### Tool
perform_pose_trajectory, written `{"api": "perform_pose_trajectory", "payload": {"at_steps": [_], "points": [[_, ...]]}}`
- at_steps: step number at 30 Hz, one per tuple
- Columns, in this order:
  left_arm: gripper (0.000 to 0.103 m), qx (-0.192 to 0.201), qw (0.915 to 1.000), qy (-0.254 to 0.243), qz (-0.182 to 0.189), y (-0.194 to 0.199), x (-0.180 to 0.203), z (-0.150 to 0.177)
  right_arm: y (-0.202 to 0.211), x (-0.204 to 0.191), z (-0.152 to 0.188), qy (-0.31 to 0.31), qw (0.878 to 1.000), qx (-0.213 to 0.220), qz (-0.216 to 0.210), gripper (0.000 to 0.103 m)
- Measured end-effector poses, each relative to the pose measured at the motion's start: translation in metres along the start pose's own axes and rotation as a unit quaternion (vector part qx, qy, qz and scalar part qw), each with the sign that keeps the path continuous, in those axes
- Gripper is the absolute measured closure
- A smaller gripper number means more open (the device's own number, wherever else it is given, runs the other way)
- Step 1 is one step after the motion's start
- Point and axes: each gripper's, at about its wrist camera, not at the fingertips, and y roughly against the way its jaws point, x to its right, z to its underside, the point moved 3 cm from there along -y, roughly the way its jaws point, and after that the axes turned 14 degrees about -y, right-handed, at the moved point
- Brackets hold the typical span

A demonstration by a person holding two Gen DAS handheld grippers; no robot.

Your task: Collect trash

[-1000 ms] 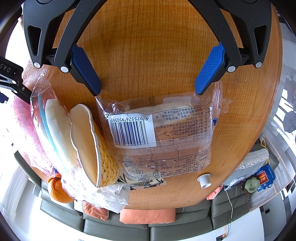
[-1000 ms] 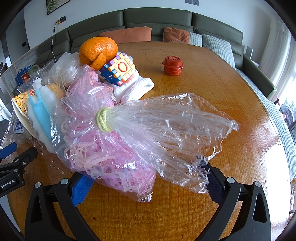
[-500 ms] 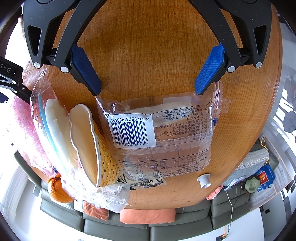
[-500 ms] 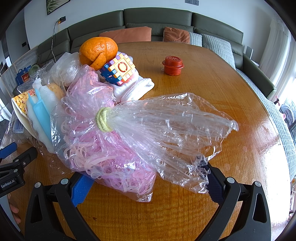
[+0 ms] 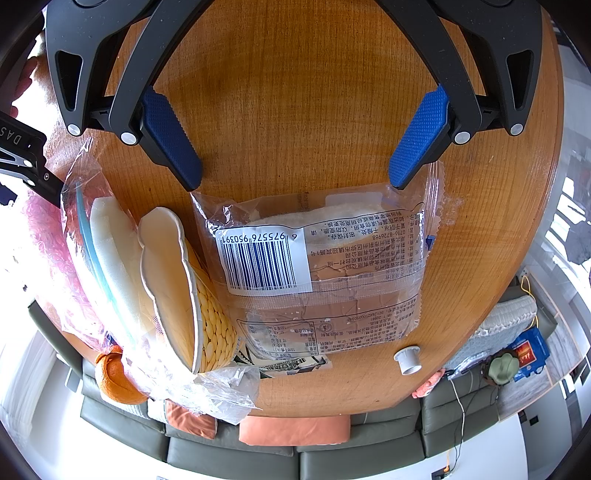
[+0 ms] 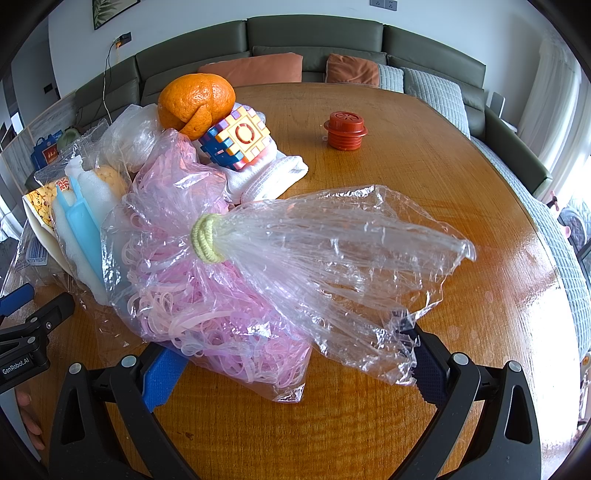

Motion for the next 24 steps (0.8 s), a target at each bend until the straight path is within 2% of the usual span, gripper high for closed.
{"api": "perform_pose_trajectory", "payload": {"at_steps": [16,20,24], "points": [[0.006,0.001,1.0,-0.004,0.002,0.0,0.0,0.0,0.001,-0.002,-0.002,-0.001,1.0,0.0,0.0,0.002],[0.006,-0.009,0.9996,-0.006,0.028,0.004,-0.006,-0.001,0.005,0.002,-0.01,-0.01,1.0,-0.008,-0.009,0.003],[0.006,0.016,0.9989,0.005,0.044,0.023,-0.016,-0.009,0.031,0.01,-0.026,-0.013,1.0,0.015,-0.024,0.003]]}}
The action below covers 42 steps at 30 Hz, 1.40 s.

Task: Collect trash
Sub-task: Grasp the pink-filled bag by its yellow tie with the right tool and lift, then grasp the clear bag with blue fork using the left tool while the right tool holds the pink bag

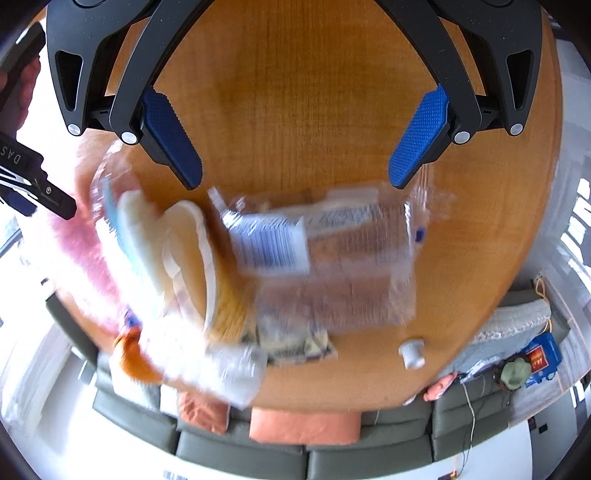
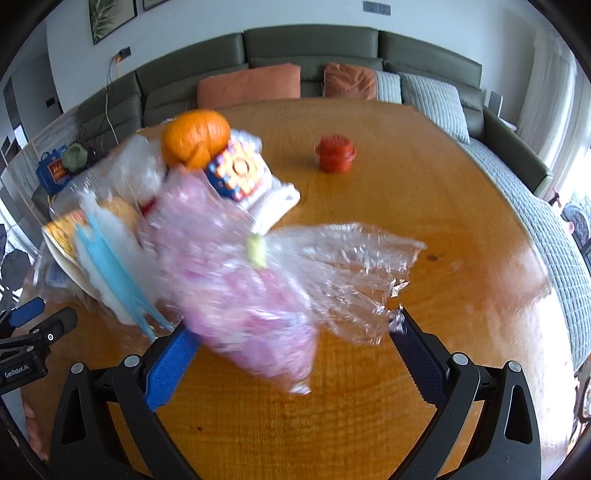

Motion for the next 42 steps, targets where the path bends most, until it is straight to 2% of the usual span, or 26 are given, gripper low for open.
{"api": "perform_pose_trajectory", "payload": {"at_steps": [4,9,12,14,15,16,18,20,24,29,32,39,42], "points": [[0.006,0.015,0.9998,-0.016,0.001,0.018,-0.004,-0.01,0.02,-0.01,-0.012,0.027,0.999,0.015,-0.013,0.003],[0.006,0.014,0.9996,-0.024,0.008,0.03,-0.003,-0.018,0.021,-0.024,-0.017,0.076,0.997,0.028,0.004,0.004],[0.006,0.02,0.9993,-0.031,0.007,0.036,-0.003,-0.02,0.015,-0.024,-0.017,0.088,0.996,0.017,0.015,0.022],[0.006,0.024,0.9993,-0.029,0.007,0.04,-0.003,-0.021,0.014,-0.018,-0.016,0.076,0.997,0.005,0.011,0.046],[0.006,0.026,0.9993,-0.027,0.006,0.042,-0.004,-0.022,0.013,-0.014,-0.017,0.066,0.998,0.0,0.006,0.052],[0.006,0.028,0.9993,-0.026,0.006,0.044,-0.003,-0.023,0.013,-0.01,-0.018,0.057,0.998,-0.007,-0.004,0.07],[0.006,0.029,0.9993,-0.024,0.008,0.048,-0.002,-0.022,0.013,-0.003,-0.019,0.046,0.999,-0.016,-0.015,0.083],[0.006,0.026,0.9994,-0.02,0.013,0.047,-0.001,-0.024,0.018,0.0,-0.021,0.046,0.999,-0.012,-0.023,0.091],[0.006,0.026,0.999,-0.022,0.029,0.049,0.017,-0.03,0.036,0.007,-0.024,0.039,0.998,0.01,-0.043,0.092],[0.006,0.007,0.9979,-0.022,0.06,0.037,0.06,-0.035,0.058,0.018,-0.036,0.036,0.997,0.039,-0.059,0.092],[0.006,-0.015,0.9984,-0.018,0.051,0.022,0.084,-0.039,0.066,0.028,-0.043,0.034,0.996,0.046,-0.066,0.092],[0.006,-0.054,0.9969,0.057,0.009,-0.016,0.111,-0.05,0.068,0.052,-0.049,0.03,0.996,0.048,-0.064,0.092],[0.006,-0.059,0.9965,0.057,-0.017,-0.027,0.117,-0.055,0.066,0.06,-0.049,0.025,0.997,0.047,-0.061,0.092]]}}
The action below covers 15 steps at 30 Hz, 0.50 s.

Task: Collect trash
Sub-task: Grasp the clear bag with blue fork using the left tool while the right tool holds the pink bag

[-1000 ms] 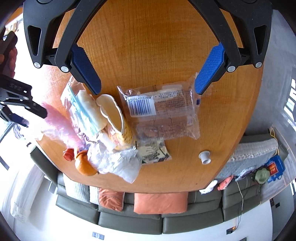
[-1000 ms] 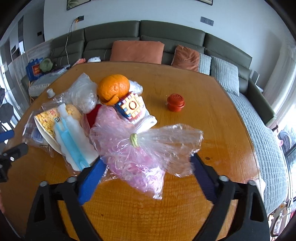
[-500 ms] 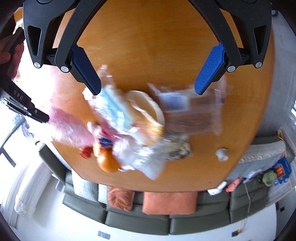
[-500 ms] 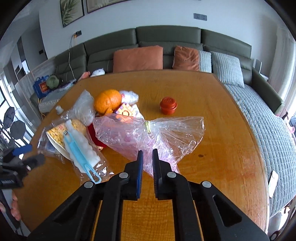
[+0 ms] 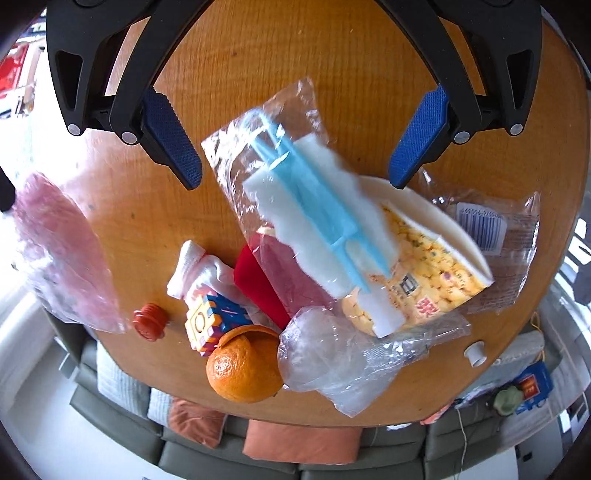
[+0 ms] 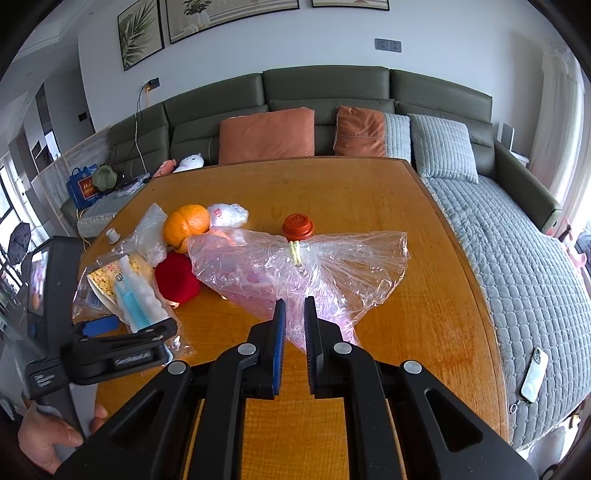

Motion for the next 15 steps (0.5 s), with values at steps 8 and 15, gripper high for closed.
{"api": "perform_pose_trajectory", "payload": {"at_steps": [8,15], "points": [[0.051,0.001,0.9999,-0.008,-0.01,-0.016,0.004,0.0,0.004,0.007,-0.004,-0.011,1.0,0.01,-0.001,0.092],[0.058,0.011,0.9978,-0.043,0.05,0.007,0.002,0.026,0.013,-0.007,-0.011,-0.006,0.999,0.02,-0.03,0.092]]}}
